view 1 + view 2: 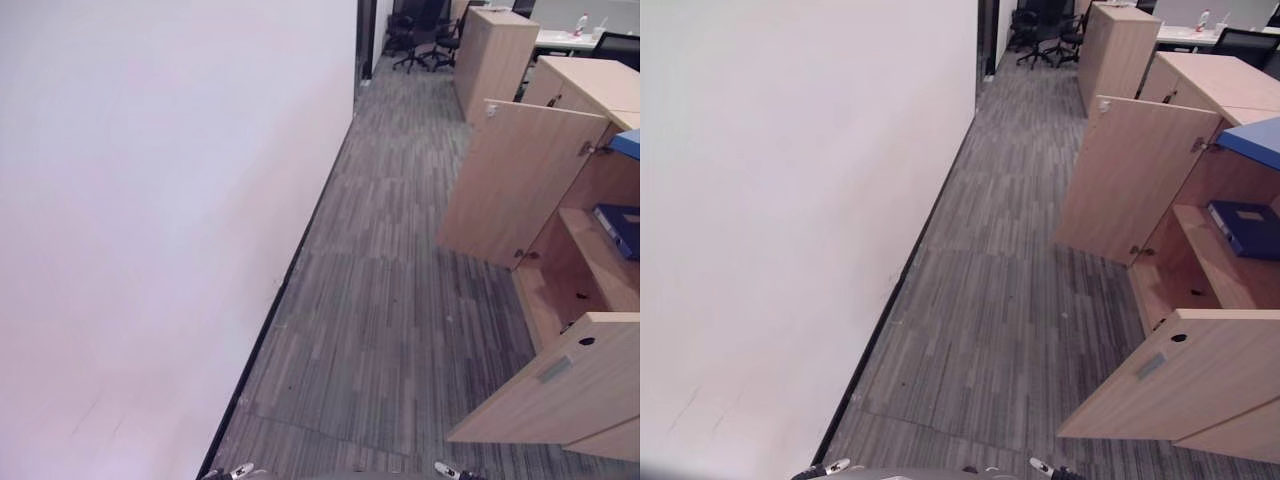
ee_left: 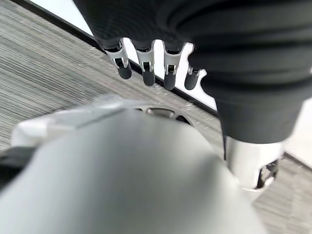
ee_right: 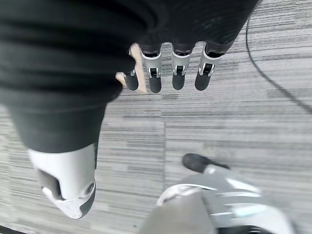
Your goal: Put the empty folder in the office cabinet
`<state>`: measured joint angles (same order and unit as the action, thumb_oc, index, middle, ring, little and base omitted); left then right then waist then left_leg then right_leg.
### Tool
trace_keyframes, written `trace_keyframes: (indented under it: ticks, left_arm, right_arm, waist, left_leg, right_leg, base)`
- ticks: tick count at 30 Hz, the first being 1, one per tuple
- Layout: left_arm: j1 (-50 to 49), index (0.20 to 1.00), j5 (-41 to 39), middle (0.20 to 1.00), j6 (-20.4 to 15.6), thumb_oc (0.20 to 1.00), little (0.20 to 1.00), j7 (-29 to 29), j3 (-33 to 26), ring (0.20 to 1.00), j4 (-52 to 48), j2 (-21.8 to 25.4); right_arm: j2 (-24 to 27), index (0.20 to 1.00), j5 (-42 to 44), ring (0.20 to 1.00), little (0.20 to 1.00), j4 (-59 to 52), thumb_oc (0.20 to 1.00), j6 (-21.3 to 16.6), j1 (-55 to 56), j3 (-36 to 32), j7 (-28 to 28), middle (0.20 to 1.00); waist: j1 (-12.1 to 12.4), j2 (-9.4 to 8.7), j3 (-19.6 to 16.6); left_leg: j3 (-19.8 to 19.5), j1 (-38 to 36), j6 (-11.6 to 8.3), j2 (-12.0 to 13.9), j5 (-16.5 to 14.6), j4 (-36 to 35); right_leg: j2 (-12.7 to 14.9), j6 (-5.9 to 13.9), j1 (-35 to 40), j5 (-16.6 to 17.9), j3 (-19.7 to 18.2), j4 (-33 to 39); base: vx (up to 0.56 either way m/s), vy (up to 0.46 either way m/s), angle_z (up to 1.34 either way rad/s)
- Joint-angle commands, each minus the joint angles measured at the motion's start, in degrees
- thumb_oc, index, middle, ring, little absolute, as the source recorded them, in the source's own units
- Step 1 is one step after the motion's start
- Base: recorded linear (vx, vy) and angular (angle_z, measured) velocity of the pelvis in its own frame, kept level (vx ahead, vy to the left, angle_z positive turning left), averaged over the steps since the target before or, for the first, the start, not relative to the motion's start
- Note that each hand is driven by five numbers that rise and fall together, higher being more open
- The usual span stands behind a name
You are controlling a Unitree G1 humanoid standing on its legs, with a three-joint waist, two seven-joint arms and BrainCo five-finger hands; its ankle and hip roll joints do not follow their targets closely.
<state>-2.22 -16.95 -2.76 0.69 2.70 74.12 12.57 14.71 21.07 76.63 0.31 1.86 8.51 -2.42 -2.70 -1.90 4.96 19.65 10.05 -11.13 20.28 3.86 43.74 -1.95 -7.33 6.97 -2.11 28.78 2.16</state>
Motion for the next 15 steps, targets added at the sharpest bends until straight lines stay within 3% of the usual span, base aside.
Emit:
trace_keyframes:
  ticks: [1,2,3,5,6,7,15]
  left_arm:
    - [2.06,1.0,-0.39,1.0,-0.6,1.0,1.0,0.24,1.7,1.0,-0.94,-0.02]
    - [1.78,1.0,-0.77,1.0,-0.76,1.0,1.0,0.56,1.14,1.0,-0.75,0.04]
    - [1.78,1.0,-0.88,1.0,-0.76,1.0,1.0,0.61,0.83,1.0,-0.53,0.12]
    - [1.67,1.0,-1.25,1.0,-0.89,1.0,1.0,0.79,0.37,1.0,-0.29,0.06]
    - [1.67,1.0,-1.25,1.0,-0.9,1.0,1.0,0.79,0.37,1.0,-0.28,0.05]
    - [1.56,1.0,-1.63,1.0,-0.82,1.0,1.0,0.91,0.16,1.0,-0.03,-0.1]
    - [-0.47,1.0,-3.18,1.0,-0.8,1.0,1.0,1.22,-1.92,1.0,0.99,-0.9]
  right_arm:
    - [2.13,1.0,-1.82,1.0,1.0,0.69,1.0,-0.74,-1.49,-1.62,-0.16,1.0]
    - [2.29,1.0,-2.52,1.0,1.0,0.6,1.0,-0.88,-1.75,-1.24,-0.12,1.0]
    - [2.36,1.0,-2.65,1.0,1.0,0.51,1.0,-1.04,-1.87,-1.23,-0.05,1.0]
    - [2.57,1.0,-2.88,1.0,1.0,0.38,1.0,-1.19,-1.91,-1.17,-0.06,1.0]
    - [2.58,1.0,-2.88,1.0,1.0,0.37,1.0,-1.18,-1.91,-1.17,-0.07,1.0]
    - [2.55,1.0,-3.16,1.0,1.0,0.49,1.0,-1.21,-1.79,-1.1,0.07,1.0]
    - [2.24,1.0,-4.63,1.0,1.0,1.86,1.0,-0.71,-0.36,-1.38,-0.68,1.0]
  waist:
    - [1.86,-0.76,4.95]
    - [2.78,-0.44,5.26]
    - [3.18,0.09,5.33]
    - [3.53,0.64,5.72]
    - [3.53,0.62,5.76]
    - [3.82,0.98,6.09]
    - [5.49,3.53,4.14]
  left_leg:
    - [1.88,-4.84,3.01,-3.71,-1.46,-14.82]
    - [-0.18,-2.76,2.81,-5.79,0.9,-26.09]
    - [-1.7,-2.44,2.11,-6.34,3.49,-31.87]
    - [-3.34,-2.16,1.38,-6.27,7.53,-40.42]
    - [-3.29,-2.34,1.39,-6.35,7.69,-40.7]
    - [-4.29,-2.17,1.16,-5.78,9.27,-45.97]
    - [-7.26,0.64,-0.49,-2.46,12.24,-48.74]
  right_leg:
    - [4.26,7.26,2.89,-3.07,-3.73,-0.74]
    - [4.67,7.82,3.51,-3.8,-4.87,-1.22]
    - [4.34,8.14,4.13,-4.15,-5.58,-1.27]
    - [4.04,8.5,5.66,-4.96,-6.66,-1.32]
    - [4.08,8.51,5.7,-4.98,-6.67,-1.34]
    - [3.87,8.79,6.7,-5.65,-7.72,-1.54]
    - [3.67,9.99,12.3,-9.89,-12.49,-2.42]
  base:
    - [0.12,0.05,-0.28]
    - [0.16,0.07,-0.47]
    - [0.24,0.082,-0.44]
    - [0.19,0.038,-0.16]
    - [0.22,0.032,-0.69]
    - [0.25,0.038,-0.54]
    - [0.36,0.1,-0.35]
